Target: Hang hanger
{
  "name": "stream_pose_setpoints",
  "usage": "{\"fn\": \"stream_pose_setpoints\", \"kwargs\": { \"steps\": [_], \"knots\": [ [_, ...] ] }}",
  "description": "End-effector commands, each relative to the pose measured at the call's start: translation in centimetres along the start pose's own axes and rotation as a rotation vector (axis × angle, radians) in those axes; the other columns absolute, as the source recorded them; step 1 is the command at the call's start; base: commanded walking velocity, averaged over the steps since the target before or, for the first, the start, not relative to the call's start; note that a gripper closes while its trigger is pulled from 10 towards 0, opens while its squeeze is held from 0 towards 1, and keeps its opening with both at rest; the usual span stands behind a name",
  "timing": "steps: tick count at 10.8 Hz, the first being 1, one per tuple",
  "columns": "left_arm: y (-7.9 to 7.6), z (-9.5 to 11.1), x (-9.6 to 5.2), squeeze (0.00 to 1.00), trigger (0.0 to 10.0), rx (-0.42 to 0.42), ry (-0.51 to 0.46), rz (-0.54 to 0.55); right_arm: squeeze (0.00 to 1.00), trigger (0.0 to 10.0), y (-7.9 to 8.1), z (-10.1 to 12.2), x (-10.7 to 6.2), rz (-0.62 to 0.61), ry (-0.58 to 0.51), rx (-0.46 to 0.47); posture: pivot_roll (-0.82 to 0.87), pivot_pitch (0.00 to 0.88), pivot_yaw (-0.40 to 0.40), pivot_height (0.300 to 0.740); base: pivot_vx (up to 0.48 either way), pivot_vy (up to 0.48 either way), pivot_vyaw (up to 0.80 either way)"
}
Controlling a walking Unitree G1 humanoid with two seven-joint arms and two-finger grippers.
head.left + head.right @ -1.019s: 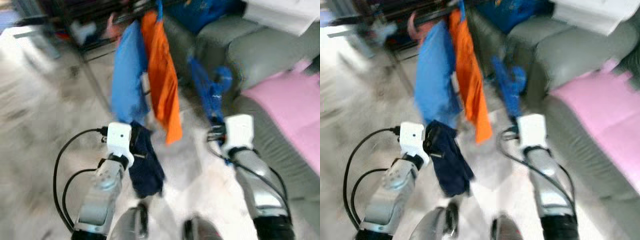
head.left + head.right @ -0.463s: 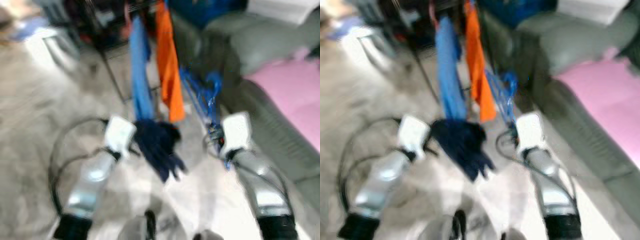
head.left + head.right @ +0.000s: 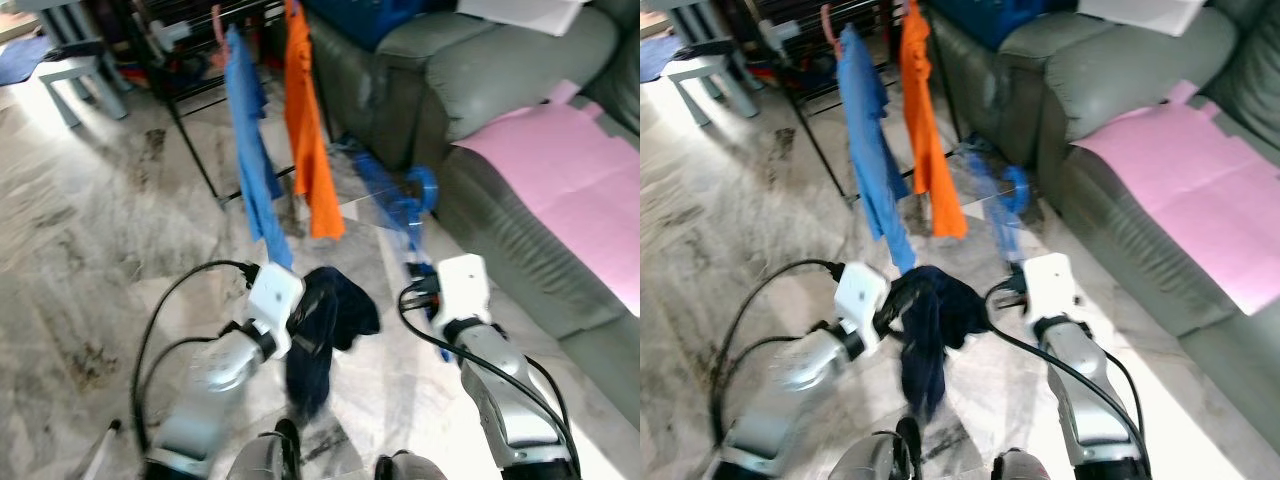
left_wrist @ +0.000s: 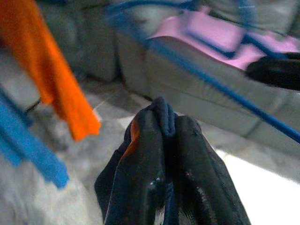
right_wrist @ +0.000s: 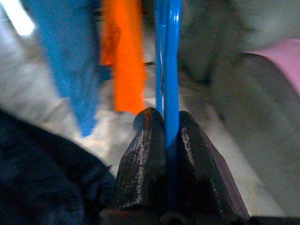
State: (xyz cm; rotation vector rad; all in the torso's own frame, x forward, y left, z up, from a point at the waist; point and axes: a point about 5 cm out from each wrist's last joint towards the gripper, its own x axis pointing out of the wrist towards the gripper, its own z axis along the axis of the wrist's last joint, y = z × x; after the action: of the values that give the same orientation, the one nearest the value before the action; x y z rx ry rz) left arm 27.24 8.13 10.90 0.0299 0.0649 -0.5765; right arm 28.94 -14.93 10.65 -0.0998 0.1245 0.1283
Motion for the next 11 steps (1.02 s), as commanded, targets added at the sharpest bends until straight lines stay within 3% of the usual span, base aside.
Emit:
{"fn": "stream_pose_setpoints", "kwargs": {
  "steps": [1,3,4,5,6,7,8,9,10,11],
  "knots": [
    [0.7,0.0,-0.4,0.00,10.0,-0.010,0.004,0.067,0.00,10.0,0.0,0.5,-0.1,-0.051,-0.020,0.014,-0.06,0.211,0.044,0.740,0.000,0.000,0.00],
    [1.2,0.5,0.0,0.00,10.0,-0.037,-0.027,0.086,0.00,10.0,0.0,0.6,0.0,-0.078,-0.018,0.025,-0.07,0.227,0.047,0.740,0.000,0.000,0.00],
    [0.9,0.8,0.1,0.00,10.0,-0.069,-0.036,0.024,0.00,10.0,0.3,0.7,0.1,-0.064,-0.020,0.013,-0.07,0.227,0.047,0.740,0.000,0.000,0.00],
    [0.4,1.2,-0.1,0.00,10.0,-0.065,-0.045,-0.040,0.00,10.0,0.7,1.0,0.0,-0.043,-0.034,0.050,-0.07,0.235,0.040,0.740,0.000,0.000,0.00],
    [0.5,1.8,-0.2,0.00,10.0,0.010,-0.086,-0.068,0.00,10.0,1.0,1.2,-0.3,0.019,-0.047,0.057,-0.07,0.237,0.041,0.740,0.000,0.000,0.00],
    [0.8,2.1,-0.2,0.00,10.0,0.087,-0.104,-0.083,0.00,10.0,1.1,1.4,-0.5,0.067,-0.053,0.027,-0.08,0.240,0.043,0.740,0.000,0.000,0.00],
    [2.6,2.7,0.2,0.00,10.0,0.411,-0.085,-0.146,0.00,10.0,-0.4,1.7,-1.0,0.171,-0.035,-0.119,-0.08,0.240,0.042,0.740,0.000,0.000,0.00],
    [3.8,3.0,0.5,0.00,10.0,0.512,-0.072,-0.147,0.00,10.0,-1.5,2.0,-1.0,0.214,-0.020,-0.169,-0.09,0.238,0.042,0.740,0.000,0.000,0.00],
    [6.2,4.0,1.3,0.00,10.0,0.701,-0.062,-0.115,0.00,10.0,-3.2,3.1,-1.1,0.291,-0.017,-0.233,-0.10,0.235,0.044,0.740,0.000,0.000,0.00],
    [7.4,4.5,1.7,0.00,10.0,0.741,-0.050,-0.075,0.00,10.0,-3.8,3.8,-1.3,0.339,-0.022,-0.235,-0.10,0.234,0.046,0.740,0.000,0.000,0.00]
  ]
}}
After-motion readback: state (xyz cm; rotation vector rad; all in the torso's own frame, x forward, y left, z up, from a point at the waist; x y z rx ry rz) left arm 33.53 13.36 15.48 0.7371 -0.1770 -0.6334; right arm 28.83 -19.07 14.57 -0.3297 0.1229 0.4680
